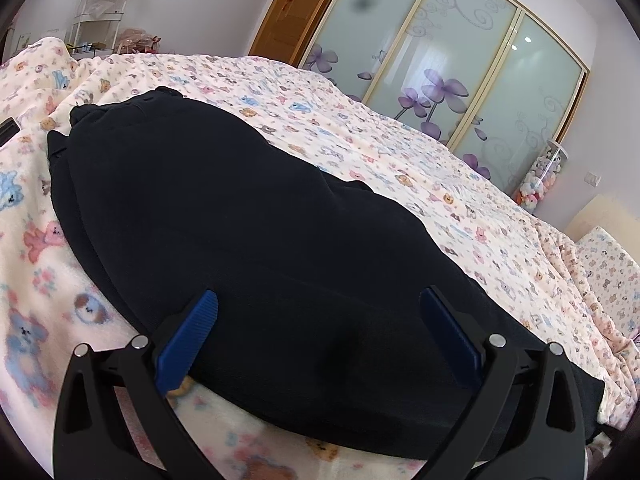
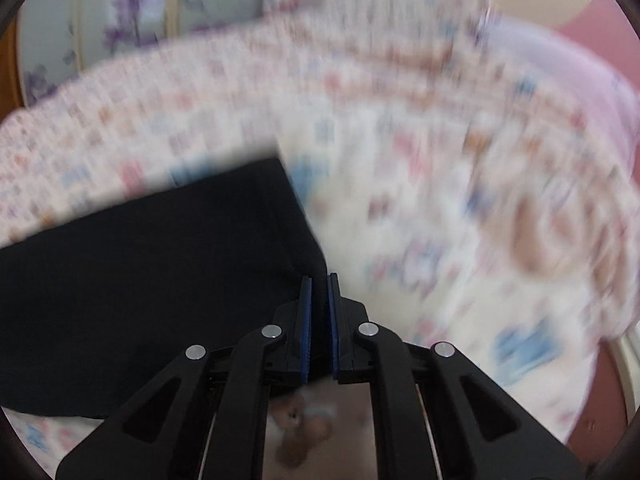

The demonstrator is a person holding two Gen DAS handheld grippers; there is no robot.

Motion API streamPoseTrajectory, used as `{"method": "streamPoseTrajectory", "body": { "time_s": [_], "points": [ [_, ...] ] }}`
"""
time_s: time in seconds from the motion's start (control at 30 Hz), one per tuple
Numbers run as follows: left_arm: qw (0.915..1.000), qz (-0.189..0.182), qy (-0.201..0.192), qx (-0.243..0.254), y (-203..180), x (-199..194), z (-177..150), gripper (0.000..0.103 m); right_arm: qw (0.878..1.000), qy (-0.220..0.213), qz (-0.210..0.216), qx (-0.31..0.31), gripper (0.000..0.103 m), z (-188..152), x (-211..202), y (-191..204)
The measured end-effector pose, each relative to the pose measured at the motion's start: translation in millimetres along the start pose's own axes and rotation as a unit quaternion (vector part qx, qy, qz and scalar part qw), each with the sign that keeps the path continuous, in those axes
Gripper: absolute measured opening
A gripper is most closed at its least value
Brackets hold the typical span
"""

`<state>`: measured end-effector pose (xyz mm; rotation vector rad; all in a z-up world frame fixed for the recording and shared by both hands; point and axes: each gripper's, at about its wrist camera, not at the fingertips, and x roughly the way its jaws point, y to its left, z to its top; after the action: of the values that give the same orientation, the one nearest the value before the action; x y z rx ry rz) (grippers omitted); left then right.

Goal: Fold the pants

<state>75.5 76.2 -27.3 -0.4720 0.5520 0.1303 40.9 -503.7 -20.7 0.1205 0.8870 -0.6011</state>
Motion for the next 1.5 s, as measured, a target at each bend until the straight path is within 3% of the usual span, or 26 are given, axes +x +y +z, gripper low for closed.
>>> {"method": "streamPoseTrajectory", "body": {
  "time_s": [0.1,0.17,0.27,0.33,0.37,0.43,0.47,0.5,0.57,0.63,0.67,0.73,0.87,0.97,1.1,1.13,1.17,1.2,1.5],
  "points": [
    [0.9999,-0.007,-0.010,-0.010,2.1,-5.1,1.6,0.101,0.999,-0.006,-0.032,-0.029,0.021,-0.9,-5.9,11.4],
    [0.9993,-0.016,-0.024,-0.023,5.1,-11.1,3.2,0.101,0.999,-0.001,-0.044,-0.030,0.060,-1.9,-9.8,13.1],
    [0.9984,-0.020,-0.041,-0.035,7.3,-17.7,6.6,0.101,0.997,-0.027,-0.068,-0.009,0.068,0.6,-30.4,9.5],
    [0.9982,-0.014,-0.045,-0.037,6.7,-18.9,8.2,0.101,0.993,-0.086,-0.085,-0.004,0.068,1.5,-66.8,13.7],
    [0.9983,-0.008,-0.044,-0.038,5.8,-17.9,8.3,0.101,0.989,-0.137,-0.062,-0.006,0.068,1.1,-93.7,22.9],
    [0.9985,0.008,-0.040,-0.037,5.5,-16.1,8.5,0.101,0.982,-0.184,0.020,-0.033,0.068,4.6,-123.2,49.1],
    [0.9984,0.020,-0.039,-0.037,5.2,-14.9,8.0,0.101,0.978,-0.188,0.076,-0.054,0.068,8.0,-131.8,67.9],
    [0.9982,0.027,-0.040,-0.037,5.0,-15.3,7.6,0.101,0.967,-0.171,0.166,-0.086,0.068,12.9,-137.6,99.7],
    [0.9977,0.038,-0.045,-0.034,4.3,-16.0,5.8,0.101,0.932,-0.112,0.312,-0.149,0.068,21.1,-138.6,168.6],
    [0.9971,0.050,-0.050,-0.029,1.5,-17.0,4.5,0.101,0.896,-0.066,0.390,-0.199,0.067,23.5,-138.4,231.8],
    [0.9969,0.055,-0.049,-0.027,1.7,-16.2,4.5,0.101,0.869,-0.033,0.435,-0.233,0.063,23.6,-137.5,276.6],
    [0.9966,0.066,-0.040,-0.026,1.2,-12.3,4.9,0.101,0.835,0.013,0.475,-0.277,0.061,23.2,-134.1,340.9],
    [0.9962,0.077,-0.032,-0.026,1.2,-9.2,6.1,0.101,0.811,0.047,0.502,-0.297,0.060,34.9,-122.3,432.2],
    [0.9951,0.087,-0.041,-0.022,-1.0,-12.0,5.9,0.101,0.808,0.079,0.512,-0.279,0.060,43.4,-107.2,475.4],
    [0.9925,0.109,-0.047,-0.030,1.2,-15.6,5.3,0.101,0.815,0.100,0.483,-0.305,0.057,26.7,-100.7,505.5],
    [0.9925,0.108,-0.044,-0.036,3.7,-15.6,5.3,0.101,0.816,0.099,0.474,-0.316,0.048,21.4,-100.6,509.5],
    [0.9925,0.108,-0.042,-0.040,5.3,-15.0,5.6,0.101,0.819,0.091,0.454,-0.340,0.007,13.0,-101.6,515.1],
    [0.9925,0.106,-0.038,-0.046,7.9,-14.2,5.9,0.101,0.821,0.089,0.440,-0.352,0.002,6.7,-101.9,518.4],
    [0.9921,0.105,-0.027,-0.064,14.9,-11.7,6.4,0.101,0.864,0.016,0.386,-0.324,0.002,21.0,-106.9,528.4]
  ]
}}
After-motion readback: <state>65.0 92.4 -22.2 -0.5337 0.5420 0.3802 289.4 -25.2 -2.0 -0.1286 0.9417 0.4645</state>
